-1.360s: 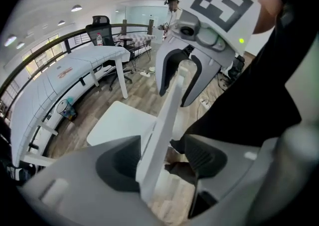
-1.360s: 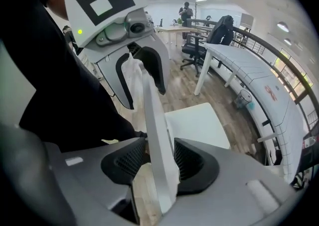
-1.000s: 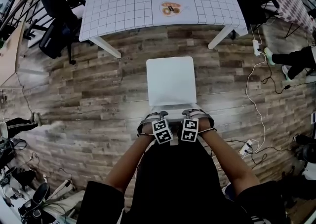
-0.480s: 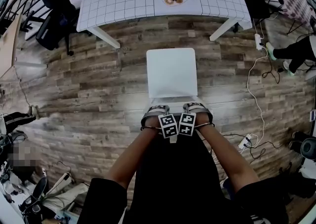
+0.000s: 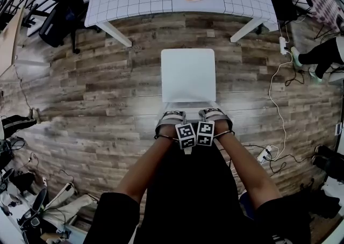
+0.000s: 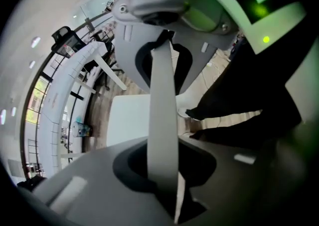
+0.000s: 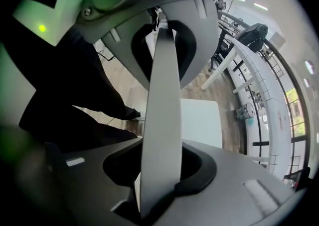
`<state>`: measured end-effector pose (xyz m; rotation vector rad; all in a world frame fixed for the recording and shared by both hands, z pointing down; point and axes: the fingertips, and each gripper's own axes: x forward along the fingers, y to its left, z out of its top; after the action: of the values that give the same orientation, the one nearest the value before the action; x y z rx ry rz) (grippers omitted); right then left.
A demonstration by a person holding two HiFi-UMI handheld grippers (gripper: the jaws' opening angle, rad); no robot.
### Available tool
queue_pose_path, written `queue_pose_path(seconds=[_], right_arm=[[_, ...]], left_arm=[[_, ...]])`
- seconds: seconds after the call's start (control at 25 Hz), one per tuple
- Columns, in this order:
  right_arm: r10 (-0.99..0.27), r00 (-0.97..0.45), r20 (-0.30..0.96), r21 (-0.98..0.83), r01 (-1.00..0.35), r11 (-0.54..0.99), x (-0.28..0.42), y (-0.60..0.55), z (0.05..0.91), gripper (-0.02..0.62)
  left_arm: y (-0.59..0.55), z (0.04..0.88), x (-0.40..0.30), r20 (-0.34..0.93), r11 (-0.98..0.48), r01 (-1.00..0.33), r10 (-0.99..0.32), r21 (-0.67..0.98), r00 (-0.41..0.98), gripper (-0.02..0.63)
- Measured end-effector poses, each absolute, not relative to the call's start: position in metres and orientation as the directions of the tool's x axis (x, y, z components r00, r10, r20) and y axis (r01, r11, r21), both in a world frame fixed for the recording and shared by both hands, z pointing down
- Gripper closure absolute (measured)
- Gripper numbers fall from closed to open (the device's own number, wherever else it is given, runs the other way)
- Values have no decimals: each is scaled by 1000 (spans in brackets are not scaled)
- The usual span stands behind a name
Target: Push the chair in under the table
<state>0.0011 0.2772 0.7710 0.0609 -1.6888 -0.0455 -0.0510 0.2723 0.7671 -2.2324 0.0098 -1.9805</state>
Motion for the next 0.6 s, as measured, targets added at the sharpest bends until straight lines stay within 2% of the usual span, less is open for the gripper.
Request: queue_pose_path(seconds=[0.04,0.6], right_arm=[[-68,-118,991,67,-13,998,1,277,771,446],[-91,-111,990,91,-4,996,0,277,774,472]], left_arm=[[270,768,-51,983,-984,100,-134,-146,122,522],[272,772,-53,990,-989,102,-92,-103,110,526]])
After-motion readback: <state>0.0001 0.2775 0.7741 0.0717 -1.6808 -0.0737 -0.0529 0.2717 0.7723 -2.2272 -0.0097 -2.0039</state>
